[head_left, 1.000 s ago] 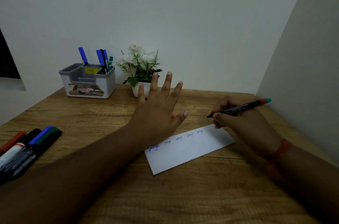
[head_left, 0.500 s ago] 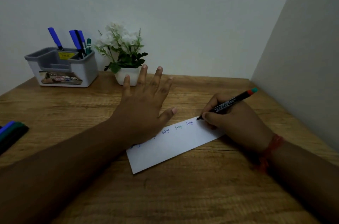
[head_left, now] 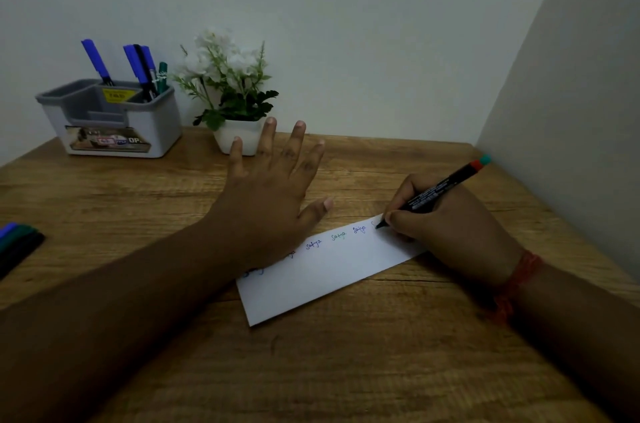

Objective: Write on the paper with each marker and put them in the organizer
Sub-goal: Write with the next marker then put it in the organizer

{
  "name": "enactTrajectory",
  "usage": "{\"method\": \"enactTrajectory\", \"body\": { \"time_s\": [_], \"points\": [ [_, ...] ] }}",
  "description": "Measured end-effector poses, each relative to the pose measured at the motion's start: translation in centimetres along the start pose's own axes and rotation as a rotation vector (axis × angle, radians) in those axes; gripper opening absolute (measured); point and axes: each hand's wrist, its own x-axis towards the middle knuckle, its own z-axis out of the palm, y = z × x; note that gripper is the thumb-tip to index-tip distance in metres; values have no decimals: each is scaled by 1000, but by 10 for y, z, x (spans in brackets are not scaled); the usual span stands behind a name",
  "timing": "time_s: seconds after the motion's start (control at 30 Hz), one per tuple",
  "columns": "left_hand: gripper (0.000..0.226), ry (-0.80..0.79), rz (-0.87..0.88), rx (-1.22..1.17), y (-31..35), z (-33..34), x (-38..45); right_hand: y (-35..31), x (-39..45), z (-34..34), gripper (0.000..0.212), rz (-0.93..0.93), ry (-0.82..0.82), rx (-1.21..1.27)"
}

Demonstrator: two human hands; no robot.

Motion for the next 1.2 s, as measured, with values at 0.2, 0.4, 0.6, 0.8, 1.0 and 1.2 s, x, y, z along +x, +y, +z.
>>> {"method": "enactTrajectory", "body": {
  "time_s": [0.2, 0.4, 0.6, 0.8, 1.0, 1.2],
  "points": [
    [77, -5, 0, -13, 0, -1, -1, 0, 2, 0, 6, 13, 44, -11],
    [78, -15, -4, -17, 0, -1, 0, -1, 1, 0, 6, 23, 42, -17],
    [77, -17, -3, -16, 0, -1, -1, 0, 2, 0, 9, 10, 47, -65],
    [77, -5, 3, -21, -1, 1, 0, 0, 2, -2, 9, 3, 31, -75],
    [77, -1, 0, -14, 0, 1, 0, 0, 3, -2, 9, 12, 45, -46],
    [77, 5, 2, -17, 0, 1, -1, 1, 2, -2, 8, 10, 43, -36]
  ]
}}
